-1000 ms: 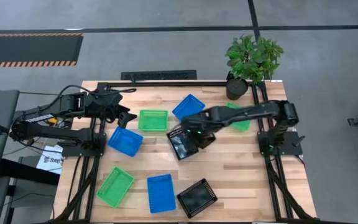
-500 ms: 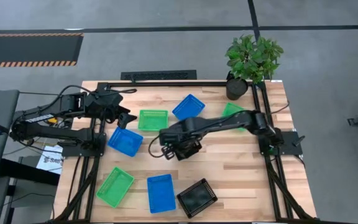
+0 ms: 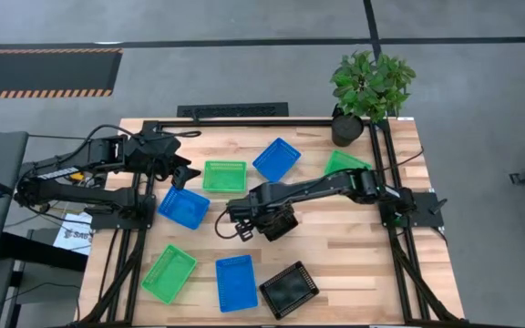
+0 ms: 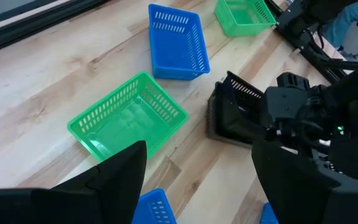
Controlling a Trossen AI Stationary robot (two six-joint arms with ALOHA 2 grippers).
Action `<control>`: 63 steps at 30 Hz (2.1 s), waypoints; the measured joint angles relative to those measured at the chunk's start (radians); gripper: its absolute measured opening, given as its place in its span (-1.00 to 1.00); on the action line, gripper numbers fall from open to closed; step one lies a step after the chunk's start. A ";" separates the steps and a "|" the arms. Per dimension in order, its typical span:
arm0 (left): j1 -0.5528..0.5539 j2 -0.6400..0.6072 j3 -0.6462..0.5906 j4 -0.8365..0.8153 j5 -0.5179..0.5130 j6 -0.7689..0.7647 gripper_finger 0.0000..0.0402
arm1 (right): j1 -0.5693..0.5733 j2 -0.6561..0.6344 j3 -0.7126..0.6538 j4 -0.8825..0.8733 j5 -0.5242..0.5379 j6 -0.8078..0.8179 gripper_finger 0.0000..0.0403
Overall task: Stack baskets by color
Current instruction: Stack the bottom right black bin on the top black bin, then move the black stacked bins slightly to the right on the table
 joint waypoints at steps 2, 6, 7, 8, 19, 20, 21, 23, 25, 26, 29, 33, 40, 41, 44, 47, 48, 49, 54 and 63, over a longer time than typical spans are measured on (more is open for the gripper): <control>0.000 0.000 0.000 -0.001 0.000 0.000 0.39 | 0.000 -0.001 -0.005 -0.011 0.000 0.000 -0.93; 0.000 0.000 0.000 -0.002 0.000 0.004 0.39 | 0.000 -0.002 -0.010 -0.072 0.002 -0.001 -0.91; 0.000 0.000 0.000 -0.002 0.000 0.010 0.39 | 0.000 -0.002 -0.010 -0.082 0.003 -0.008 -0.91; 0.000 0.000 0.000 -0.002 0.000 0.014 0.39 | 0.000 -0.002 -0.010 -0.084 0.004 -0.015 -0.91; 0.000 0.000 0.000 -0.007 0.000 0.017 0.39 | 0.002 -0.002 -0.011 -0.031 0.005 -0.078 -0.79; 0.000 0.000 0.000 -0.007 0.000 0.017 0.39 | 0.002 -0.002 -0.011 -0.030 0.004 -0.088 -0.75; 0.000 0.000 0.000 -0.007 0.000 0.017 0.39 | 0.002 -0.002 -0.011 -0.030 0.004 -0.094 -0.70; 0.000 0.000 0.000 -0.007 0.000 0.017 0.39 | 0.002 -0.002 -0.011 -0.031 0.004 -0.101 -0.57; 0.000 0.000 0.000 -0.007 0.000 0.017 0.39 | 0.002 -0.002 -0.011 -0.027 0.004 -0.117 -0.44; 0.000 0.000 0.000 -0.007 0.000 0.017 0.39 | 0.001 -0.002 -0.011 -0.027 0.004 -0.122 -0.37; 0.000 0.000 0.000 -0.006 0.002 0.016 0.39 | 0.000 -0.003 -0.002 -0.036 0.005 -0.142 -0.18; 0.000 0.000 0.000 -0.006 0.021 0.014 0.39 | 0.000 -0.004 0.083 -0.109 0.064 -0.162 -0.02; 0.000 0.000 0.000 0.009 0.038 0.019 0.39 | -0.024 -0.007 0.134 -0.244 0.166 -0.194 0.03; 0.000 0.000 0.000 0.009 0.054 0.027 0.39 | -0.029 -0.007 0.127 -0.252 0.176 -0.208 0.03; 0.000 0.000 0.000 0.010 0.088 0.062 0.39 | -0.044 -0.007 0.117 -0.256 0.232 -0.252 0.04; 0.000 0.000 0.000 0.013 0.077 0.068 0.39 | -0.048 -0.032 0.116 -0.281 0.266 -0.280 0.06; 0.003 0.000 0.000 0.020 0.072 0.068 0.39 | -0.048 -0.042 0.118 -0.286 0.268 -0.286 0.07; 0.006 0.001 0.000 0.031 0.072 0.067 0.39 | -0.051 -0.056 0.117 -0.296 0.268 -0.294 0.07; 0.032 0.001 0.000 0.100 0.126 0.055 0.39 | -0.053 -0.110 0.114 -0.309 0.267 -0.308 0.07; 0.081 0.005 0.001 0.207 0.194 0.047 0.39 | -0.044 -0.298 0.113 -0.309 0.273 -0.317 0.07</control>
